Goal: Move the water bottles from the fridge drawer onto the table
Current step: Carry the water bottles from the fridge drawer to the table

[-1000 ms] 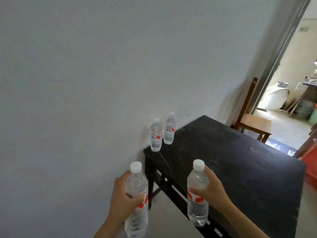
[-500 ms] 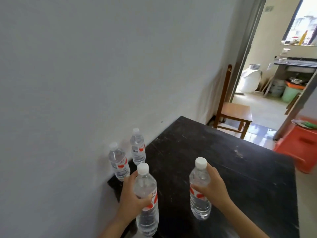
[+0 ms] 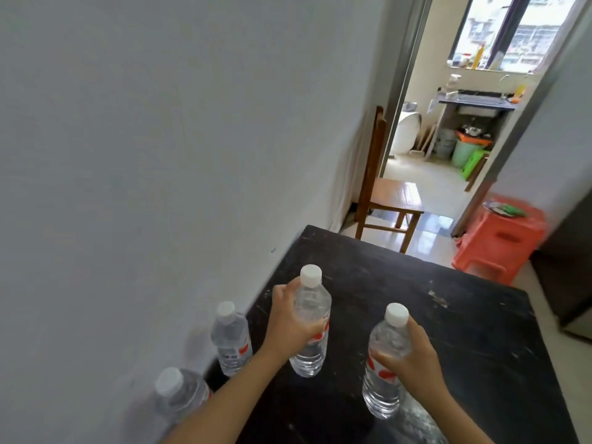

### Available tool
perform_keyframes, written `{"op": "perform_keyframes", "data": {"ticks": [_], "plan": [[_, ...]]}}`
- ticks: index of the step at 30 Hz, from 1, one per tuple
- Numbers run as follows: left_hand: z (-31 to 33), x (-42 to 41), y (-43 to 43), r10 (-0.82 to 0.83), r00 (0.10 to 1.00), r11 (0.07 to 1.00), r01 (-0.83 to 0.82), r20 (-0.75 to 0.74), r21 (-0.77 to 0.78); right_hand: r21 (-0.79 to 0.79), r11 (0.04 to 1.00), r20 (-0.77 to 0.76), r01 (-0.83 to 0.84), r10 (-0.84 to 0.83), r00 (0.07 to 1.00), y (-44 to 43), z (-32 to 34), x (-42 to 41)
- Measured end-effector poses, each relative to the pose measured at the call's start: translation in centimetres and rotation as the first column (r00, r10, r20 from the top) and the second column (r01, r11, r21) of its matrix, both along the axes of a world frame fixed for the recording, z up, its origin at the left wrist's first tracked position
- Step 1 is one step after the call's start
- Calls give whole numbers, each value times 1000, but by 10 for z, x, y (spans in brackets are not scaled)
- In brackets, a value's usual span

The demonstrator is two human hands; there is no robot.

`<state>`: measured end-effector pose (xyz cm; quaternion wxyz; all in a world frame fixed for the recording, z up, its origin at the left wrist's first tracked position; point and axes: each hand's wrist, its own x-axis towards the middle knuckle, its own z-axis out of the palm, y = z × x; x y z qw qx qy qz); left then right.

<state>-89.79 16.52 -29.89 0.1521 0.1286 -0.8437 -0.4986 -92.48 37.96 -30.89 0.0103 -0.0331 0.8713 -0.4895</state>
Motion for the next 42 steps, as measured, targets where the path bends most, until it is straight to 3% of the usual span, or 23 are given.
{"op": "perform_keyframes", "data": {"ticks": [5,8,11,17,26,32,37,42], "plan": [[7,-54,-46,-34,998,999,34,51,-2,-15,1000,-2,2,-2,1000,-18,-3,-22],[6,-69,-64,-15,994,990,29,105,-139,-19,1000,-14,-7,7,1000,-20,-3,-34],[0,-77,-79,-40,974,965,95,222,-245,-12,1000,-26,-5,5,1000,-22,-4,-45],[1,-95,-105,-100,876,937,242,472,-252,34,999,-59,-35,37,998,-28,-7,-55],[-3,-93,-109,-56,835,934,237,547,-266,27,994,-66,-101,103,993,-25,-12,-57],[28,-90,-124,-10,757,970,166,653,-178,58,992,-97,-115,120,988,-19,-12,-56],[41,-80,-119,15,718,883,318,696,-346,45,993,-103,-111,115,988,-18,-8,-53],[45,-77,-111,53,780,785,354,624,-509,54,991,-101,-121,126,987,-22,-7,-47]]}}
